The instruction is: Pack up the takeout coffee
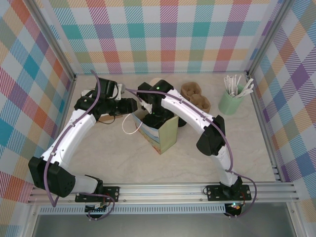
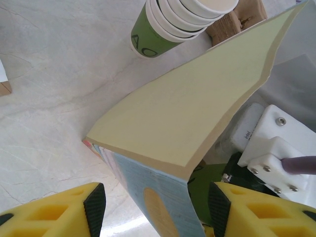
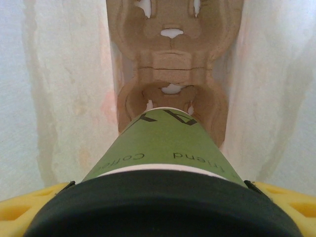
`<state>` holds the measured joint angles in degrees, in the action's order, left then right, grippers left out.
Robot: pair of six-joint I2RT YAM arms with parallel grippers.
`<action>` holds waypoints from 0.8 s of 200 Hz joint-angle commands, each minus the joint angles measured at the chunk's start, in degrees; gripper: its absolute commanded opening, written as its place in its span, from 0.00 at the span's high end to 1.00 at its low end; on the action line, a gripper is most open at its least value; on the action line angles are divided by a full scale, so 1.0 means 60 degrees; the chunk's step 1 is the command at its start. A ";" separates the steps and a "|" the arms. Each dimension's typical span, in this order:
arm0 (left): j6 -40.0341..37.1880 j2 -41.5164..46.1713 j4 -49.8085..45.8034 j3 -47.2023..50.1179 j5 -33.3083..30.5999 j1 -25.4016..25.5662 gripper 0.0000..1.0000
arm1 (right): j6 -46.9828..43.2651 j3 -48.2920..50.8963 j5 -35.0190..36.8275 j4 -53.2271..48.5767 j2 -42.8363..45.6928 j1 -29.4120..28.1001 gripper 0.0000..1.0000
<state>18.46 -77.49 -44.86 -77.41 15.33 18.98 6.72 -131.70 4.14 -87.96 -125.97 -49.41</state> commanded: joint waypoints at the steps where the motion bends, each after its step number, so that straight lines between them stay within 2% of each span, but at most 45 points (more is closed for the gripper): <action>1: 0.0029 0.0098 -0.0126 -0.0244 -0.0170 -0.0033 0.41 | -0.0159 0.0207 0.0132 0.0085 -0.0172 0.0089 0.15; 160: -0.0030 -0.0165 -0.0214 -0.0421 -0.0201 -0.0029 0.40 | -0.0339 0.1365 -0.0372 0.1038 -0.0142 0.0221 0.15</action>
<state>18.46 -77.84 -45.04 -77.93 14.90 18.98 5.45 -124.20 3.36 -82.43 -125.97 -48.36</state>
